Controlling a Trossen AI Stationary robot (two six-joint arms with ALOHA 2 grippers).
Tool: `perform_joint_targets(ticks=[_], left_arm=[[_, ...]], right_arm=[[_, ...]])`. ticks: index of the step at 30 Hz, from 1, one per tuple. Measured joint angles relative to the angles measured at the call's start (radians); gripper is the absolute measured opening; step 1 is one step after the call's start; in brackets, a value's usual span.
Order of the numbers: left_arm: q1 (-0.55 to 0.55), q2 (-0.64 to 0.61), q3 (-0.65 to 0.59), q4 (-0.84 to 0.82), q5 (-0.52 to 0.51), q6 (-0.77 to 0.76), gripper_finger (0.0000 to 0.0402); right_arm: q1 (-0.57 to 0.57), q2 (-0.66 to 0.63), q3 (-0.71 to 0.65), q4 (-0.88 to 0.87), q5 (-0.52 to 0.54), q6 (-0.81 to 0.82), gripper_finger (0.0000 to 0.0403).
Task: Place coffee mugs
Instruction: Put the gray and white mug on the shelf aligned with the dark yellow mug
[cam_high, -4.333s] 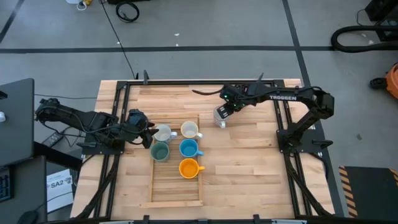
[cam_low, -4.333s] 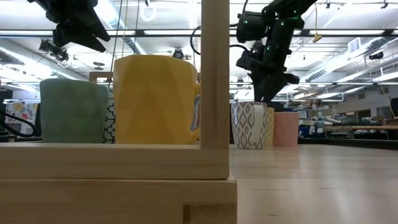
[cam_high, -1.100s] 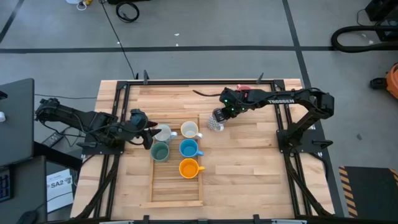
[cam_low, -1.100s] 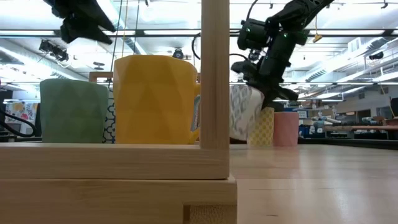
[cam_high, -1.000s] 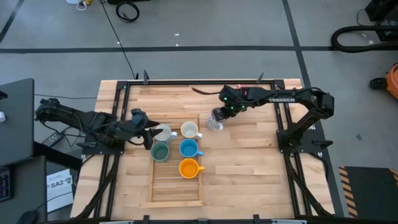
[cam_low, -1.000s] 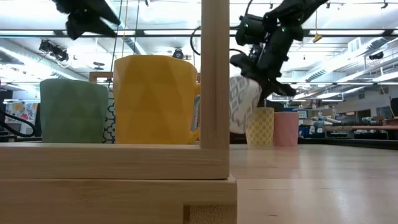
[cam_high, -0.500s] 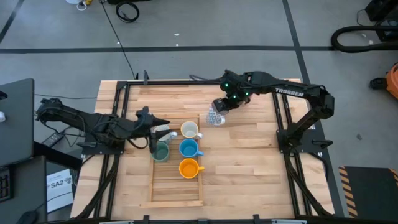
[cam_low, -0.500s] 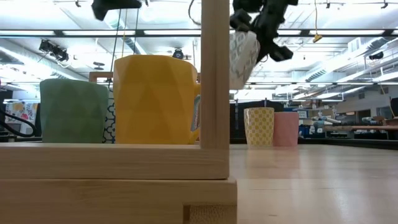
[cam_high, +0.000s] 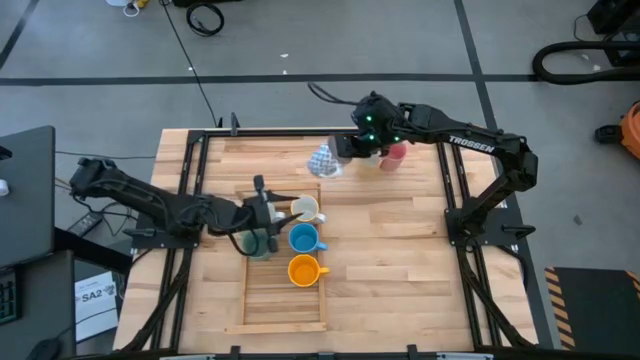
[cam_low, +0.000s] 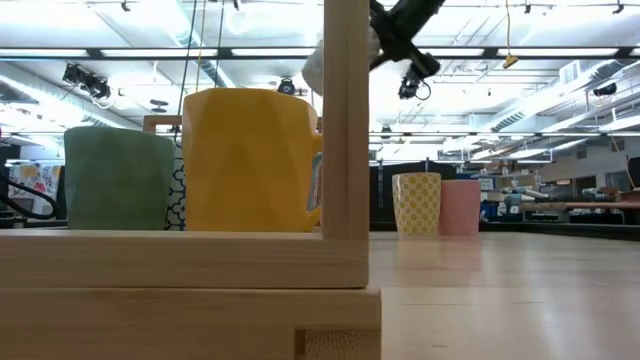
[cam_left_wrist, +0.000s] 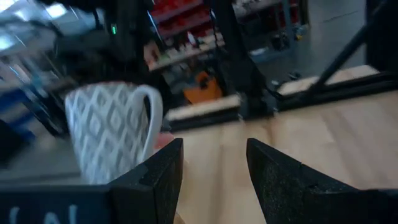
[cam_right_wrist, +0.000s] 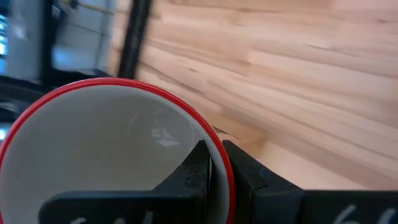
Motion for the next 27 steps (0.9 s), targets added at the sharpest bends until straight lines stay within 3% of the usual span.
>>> perform_joint_targets(ticks=[5,11,19,27], left_arm=[[0.005,0.067,0.000,0.183,-0.071,0.212,0.0183],[0.051,0.127,0.001,0.336,-0.076,0.364,0.0183],[0.142,0.179,0.001,0.424,-0.072,0.399,0.0183],[0.198,0.178,0.004,0.461,0.024,0.391,0.0183]], right_arm=[[0.002,0.000,0.000,0.071,0.000,0.064,0.0037],[0.002,0.001,0.000,0.103,-0.001,0.115,0.0037],[0.002,0.001,0.000,0.109,0.000,0.150,0.0038],[0.002,0.001,0.000,0.109,0.012,0.189,0.0038]])
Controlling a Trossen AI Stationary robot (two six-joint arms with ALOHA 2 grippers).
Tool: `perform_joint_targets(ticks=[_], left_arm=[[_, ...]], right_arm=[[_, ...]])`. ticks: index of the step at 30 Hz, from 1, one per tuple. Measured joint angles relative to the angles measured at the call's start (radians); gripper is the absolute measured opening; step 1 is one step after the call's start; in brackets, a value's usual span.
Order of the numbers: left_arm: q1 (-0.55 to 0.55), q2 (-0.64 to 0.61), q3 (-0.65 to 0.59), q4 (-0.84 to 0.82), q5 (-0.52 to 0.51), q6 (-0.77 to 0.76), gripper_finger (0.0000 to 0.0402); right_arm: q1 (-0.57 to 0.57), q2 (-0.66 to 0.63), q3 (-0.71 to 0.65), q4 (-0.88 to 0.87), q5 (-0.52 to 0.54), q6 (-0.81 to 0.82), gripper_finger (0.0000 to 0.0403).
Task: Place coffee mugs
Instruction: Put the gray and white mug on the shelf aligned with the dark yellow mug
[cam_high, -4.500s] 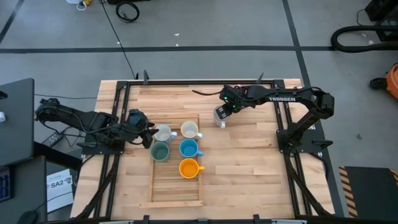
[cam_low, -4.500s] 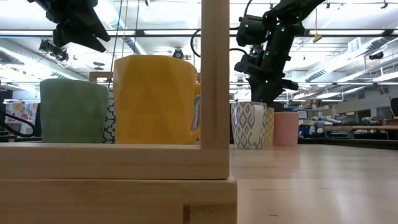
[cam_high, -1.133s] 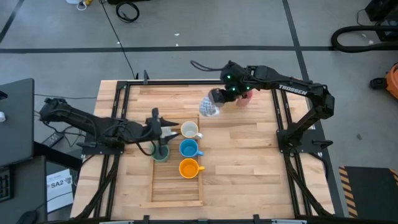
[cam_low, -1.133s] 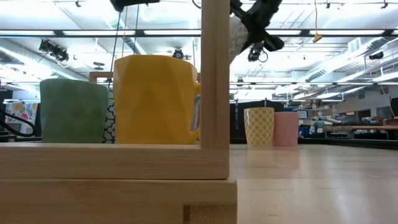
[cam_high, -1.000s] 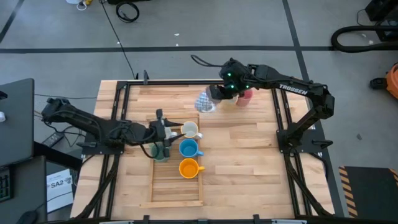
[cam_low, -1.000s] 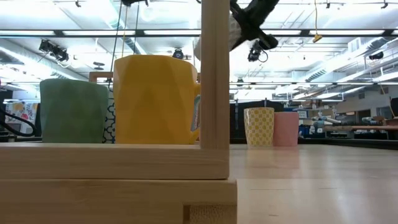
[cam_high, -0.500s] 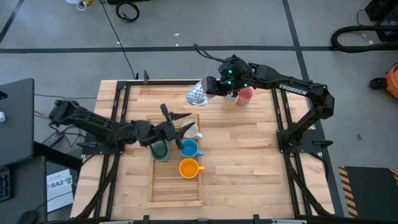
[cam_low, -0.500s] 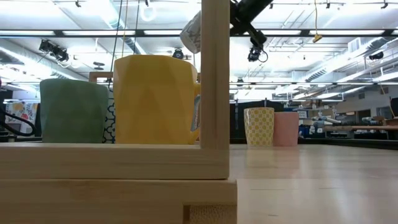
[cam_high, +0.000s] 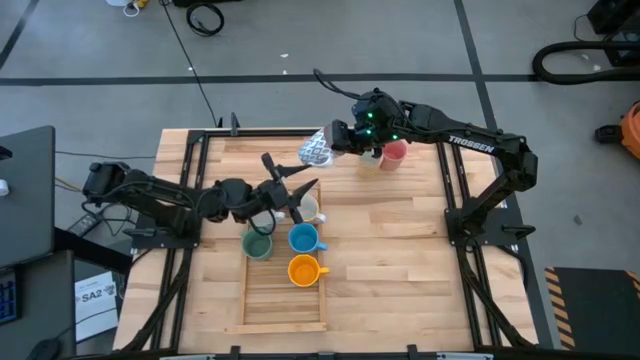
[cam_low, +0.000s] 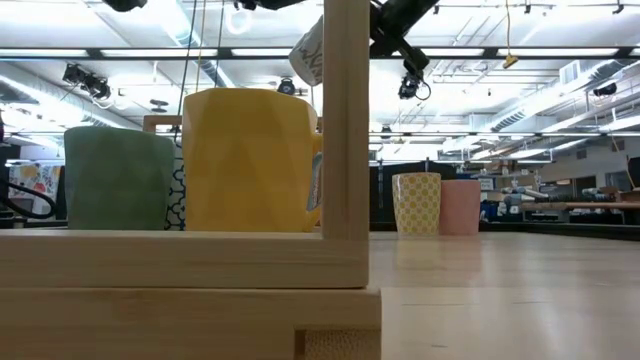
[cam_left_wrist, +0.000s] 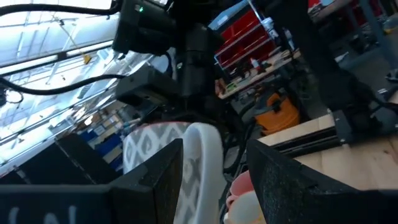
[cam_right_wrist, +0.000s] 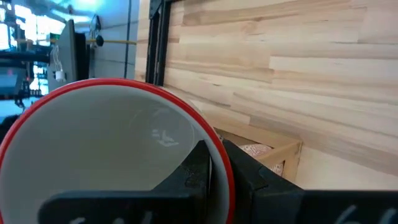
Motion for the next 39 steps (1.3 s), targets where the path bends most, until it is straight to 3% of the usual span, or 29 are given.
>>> perform_joint_targets(ticks=[9,14,39], left_arm=[[0.037,0.001,0.039,-0.010,0.012,0.000,0.0183],[0.060,0.000,0.042,-0.015,0.099,0.001,0.0183],[0.183,0.000,0.042,-0.028,0.149,0.052,0.0174]], right_arm=[[0.001,0.000,0.000,0.032,0.016,0.061,0.0038],[0.001,0.000,0.000,0.079,0.021,0.085,0.0038],[0.001,0.001,0.000,0.150,0.024,0.085,0.0038]])
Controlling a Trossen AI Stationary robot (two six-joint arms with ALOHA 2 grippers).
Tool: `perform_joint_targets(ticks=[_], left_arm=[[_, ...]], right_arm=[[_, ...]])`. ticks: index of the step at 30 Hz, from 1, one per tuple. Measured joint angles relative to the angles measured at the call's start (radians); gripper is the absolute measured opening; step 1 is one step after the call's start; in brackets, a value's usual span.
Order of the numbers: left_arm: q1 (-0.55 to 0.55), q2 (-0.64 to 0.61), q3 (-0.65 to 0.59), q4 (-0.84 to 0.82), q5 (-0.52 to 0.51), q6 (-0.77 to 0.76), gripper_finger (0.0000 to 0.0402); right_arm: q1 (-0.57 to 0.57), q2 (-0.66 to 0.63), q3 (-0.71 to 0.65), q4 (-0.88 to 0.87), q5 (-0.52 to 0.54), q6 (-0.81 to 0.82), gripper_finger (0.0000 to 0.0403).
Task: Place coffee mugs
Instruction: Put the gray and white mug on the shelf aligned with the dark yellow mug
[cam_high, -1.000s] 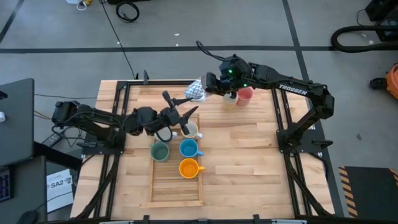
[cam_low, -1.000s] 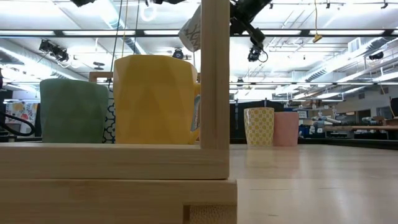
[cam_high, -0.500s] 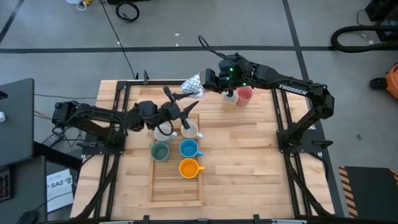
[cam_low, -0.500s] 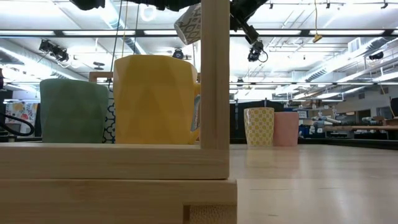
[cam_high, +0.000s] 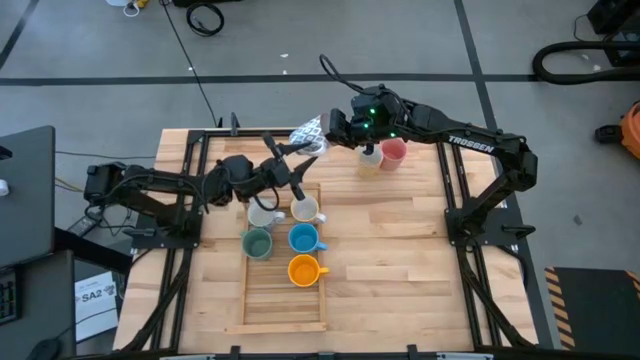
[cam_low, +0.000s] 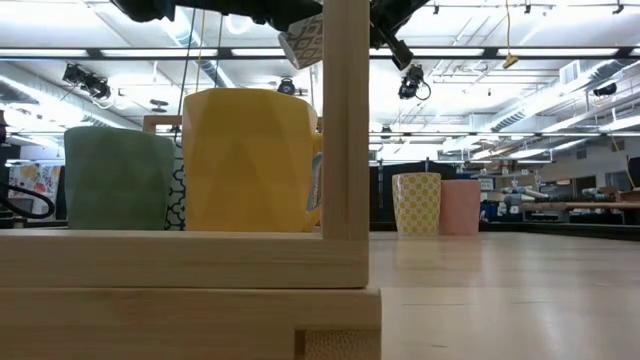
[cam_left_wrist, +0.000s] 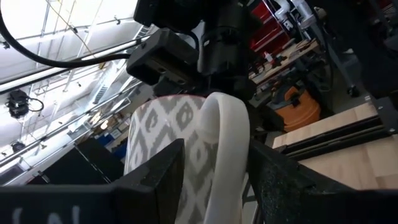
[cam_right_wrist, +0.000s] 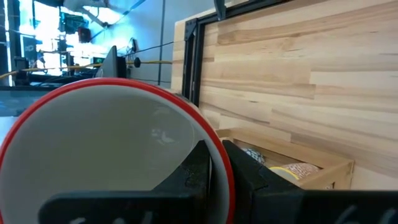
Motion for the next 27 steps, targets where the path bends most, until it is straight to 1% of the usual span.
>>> perform_joint_targets(ticks=[3,9,17,20,27], left_arm=[[0.007,0.000,0.000,0.000,0.006,0.000,0.0161],[0.026,0.000,0.000,-0.013,0.054,0.001,0.0127],[0.040,0.000,-0.002,-0.034,0.076,0.027,0.0069],[0.040,0.000,-0.002,-0.036,0.098,0.043,0.0068],[0.038,0.000,-0.002,-0.032,0.095,0.043,0.0072]], right_arm=[[0.000,0.000,0.000,0.002,0.003,0.000,0.0038],[0.000,0.000,0.000,0.004,0.003,0.000,0.0038],[-0.001,0.000,0.000,-0.005,-0.001,0.004,0.0039],[-0.001,0.000,0.000,-0.002,-0.002,-0.004,0.0039],[-0.001,0.000,0.000,0.000,-0.002,-0.009,0.0039]])
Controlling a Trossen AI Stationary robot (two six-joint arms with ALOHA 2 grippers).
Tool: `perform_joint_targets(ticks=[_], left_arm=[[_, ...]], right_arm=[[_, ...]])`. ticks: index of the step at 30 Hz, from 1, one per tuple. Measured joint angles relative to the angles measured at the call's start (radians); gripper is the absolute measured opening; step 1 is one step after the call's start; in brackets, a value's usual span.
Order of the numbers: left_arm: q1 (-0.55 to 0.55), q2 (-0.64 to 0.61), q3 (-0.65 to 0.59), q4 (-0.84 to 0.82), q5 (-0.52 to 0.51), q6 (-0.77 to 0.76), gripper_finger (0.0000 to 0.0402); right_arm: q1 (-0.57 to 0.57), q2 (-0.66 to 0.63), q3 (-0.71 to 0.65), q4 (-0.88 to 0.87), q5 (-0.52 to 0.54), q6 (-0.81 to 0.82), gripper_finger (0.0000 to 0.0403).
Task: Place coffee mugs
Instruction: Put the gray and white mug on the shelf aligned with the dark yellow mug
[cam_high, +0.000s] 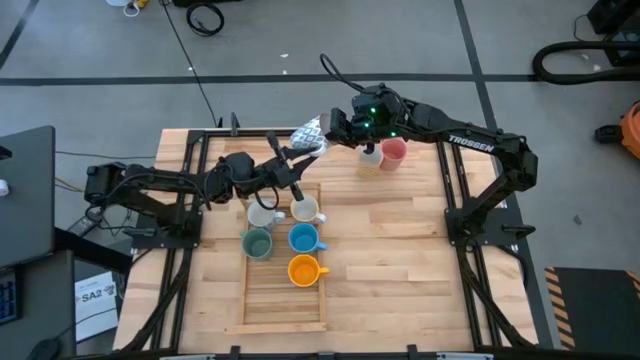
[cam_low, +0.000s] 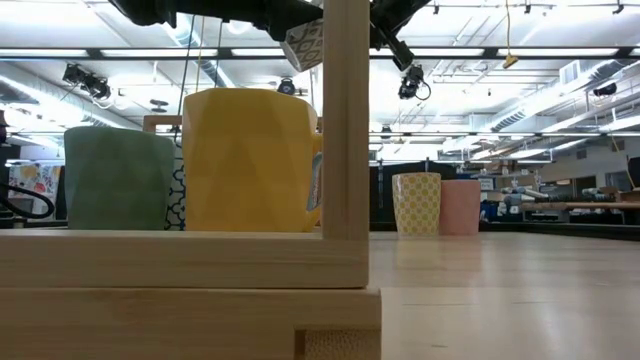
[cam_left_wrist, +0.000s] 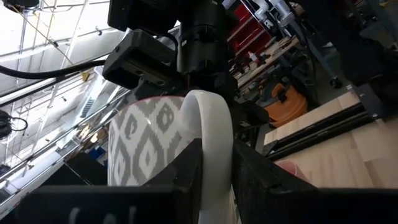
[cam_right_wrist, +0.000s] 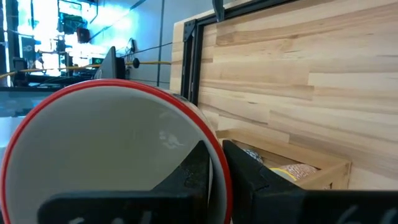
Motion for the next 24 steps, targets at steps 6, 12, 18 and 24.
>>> perform_joint_targets(ticks=[6,12,18,24], left_arm=[[0.000,0.000,0.000,0.001,0.000,-0.013,0.0070],[-0.001,0.000,0.000,-0.004,0.008,-0.018,0.0067],[-0.001,0.000,0.000,-0.026,0.011,-0.013,0.0066],[-0.001,0.000,0.000,-0.047,0.013,-0.018,0.0065]], right_arm=[[0.000,-0.001,0.000,0.010,0.001,-0.007,0.0052],[0.000,-0.002,0.000,0.017,-0.005,-0.095,0.0062],[0.000,-0.001,0.000,0.010,-0.010,-0.199,0.0066],[0.000,-0.001,0.000,0.011,-0.019,-0.341,0.0097]])
